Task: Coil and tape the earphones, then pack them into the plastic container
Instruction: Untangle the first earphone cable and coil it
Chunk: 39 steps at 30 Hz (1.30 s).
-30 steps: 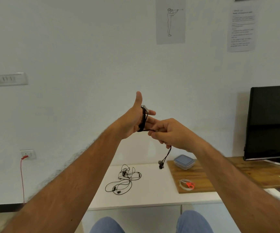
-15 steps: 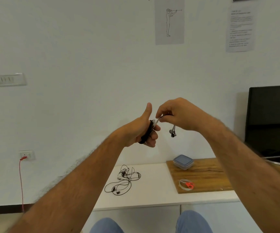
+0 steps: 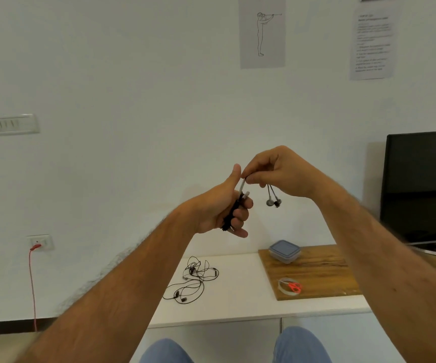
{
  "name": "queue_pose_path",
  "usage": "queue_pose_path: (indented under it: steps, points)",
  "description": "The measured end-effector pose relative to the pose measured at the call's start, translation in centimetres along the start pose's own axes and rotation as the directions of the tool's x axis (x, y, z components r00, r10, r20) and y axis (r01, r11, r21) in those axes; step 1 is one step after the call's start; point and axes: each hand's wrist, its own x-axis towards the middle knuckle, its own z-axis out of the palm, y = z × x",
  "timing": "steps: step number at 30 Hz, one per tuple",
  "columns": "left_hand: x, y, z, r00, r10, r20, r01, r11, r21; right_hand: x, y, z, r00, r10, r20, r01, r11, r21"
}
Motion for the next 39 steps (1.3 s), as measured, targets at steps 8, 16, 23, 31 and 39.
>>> queue_pose_path:
  steps: [8, 16, 23, 31, 39]
  points:
    - [-0.6, 0.4, 1.0, 0.995, 0.101, 0.026, -0.098, 0.990, -0.099, -0.6, 3.5, 1.2, 0.995, 0.096, -0.015, -0.080, 0.900, 0.429]
    - [-0.5, -0.2, 0.9, 0.978, 0.210, -0.016, -0.209, 0.961, -0.182, -1.6, 4.5, 4.0, 0.992, 0.128, -0.004, -0.088, 0.702, 0.707]
    - [-0.2, -1.3, 0.1, 0.965, 0.247, -0.085, -0.261, 0.912, -0.315, -2.0, 4.9, 7.0, 0.978, 0.198, -0.059, -0.077, 0.613, 0.786]
    - [0.9, -3.9, -1.2, 0.965, 0.252, -0.068, -0.252, 0.837, -0.485, -2.3, 5.4, 10.0, 0.945, 0.317, -0.086, -0.102, 0.534, 0.839]
    - [2.4, -7.0, -2.3, 0.982, 0.164, -0.094, -0.188, 0.791, -0.582, -2.7, 6.5, 12.7, 0.898, 0.412, -0.157, -0.120, 0.571, 0.812]
